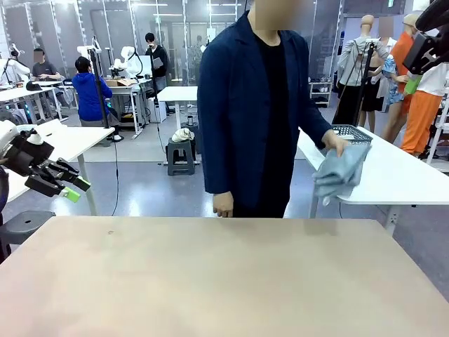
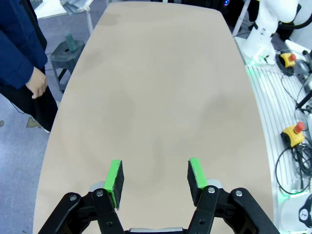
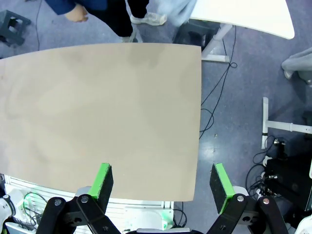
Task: Fold the towels and place them in the basket.
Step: Stack the folded Towel with hook on the right side of the table.
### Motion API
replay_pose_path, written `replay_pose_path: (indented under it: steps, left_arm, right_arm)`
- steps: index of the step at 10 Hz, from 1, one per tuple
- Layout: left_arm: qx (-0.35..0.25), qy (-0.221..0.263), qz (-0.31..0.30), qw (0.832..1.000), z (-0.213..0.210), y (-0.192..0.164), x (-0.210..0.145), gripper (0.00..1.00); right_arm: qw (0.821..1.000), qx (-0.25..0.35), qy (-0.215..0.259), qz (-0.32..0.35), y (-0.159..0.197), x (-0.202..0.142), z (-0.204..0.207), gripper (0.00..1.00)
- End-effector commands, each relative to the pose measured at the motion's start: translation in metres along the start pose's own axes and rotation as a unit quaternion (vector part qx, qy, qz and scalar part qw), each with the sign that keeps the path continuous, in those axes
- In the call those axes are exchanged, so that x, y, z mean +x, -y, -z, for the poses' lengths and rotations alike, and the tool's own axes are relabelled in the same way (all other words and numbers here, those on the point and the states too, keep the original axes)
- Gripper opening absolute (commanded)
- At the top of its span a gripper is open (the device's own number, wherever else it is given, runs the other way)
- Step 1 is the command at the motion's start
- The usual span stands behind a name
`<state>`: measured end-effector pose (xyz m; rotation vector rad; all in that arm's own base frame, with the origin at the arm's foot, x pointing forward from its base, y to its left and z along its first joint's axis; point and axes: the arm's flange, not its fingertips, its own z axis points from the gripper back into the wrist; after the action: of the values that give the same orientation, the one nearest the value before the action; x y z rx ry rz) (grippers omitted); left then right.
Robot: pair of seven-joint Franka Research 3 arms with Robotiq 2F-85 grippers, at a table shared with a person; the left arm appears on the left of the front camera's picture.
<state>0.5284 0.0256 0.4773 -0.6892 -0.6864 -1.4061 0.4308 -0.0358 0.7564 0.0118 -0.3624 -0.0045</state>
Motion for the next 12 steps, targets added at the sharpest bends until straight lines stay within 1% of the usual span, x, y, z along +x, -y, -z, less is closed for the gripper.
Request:
replay_pose_path:
  steps: [1, 12]
  left_arm:
    - [0.002, -0.007, -0.004, 1.0, -0.0007, 0.0005, 0.0019, 0.68]
    - [0.002, -0.007, -0.004, 1.0, -0.0007, 0.0005, 0.0019, 0.68]
  right_arm:
    - [1.0, 0.0, -0.004, 0.0, -0.0001, 0.0007, -0.0022, 1.0]
    - [1.0, 0.0, -0.004, 0.0, -0.0001, 0.0007, -0.0022, 1.0]
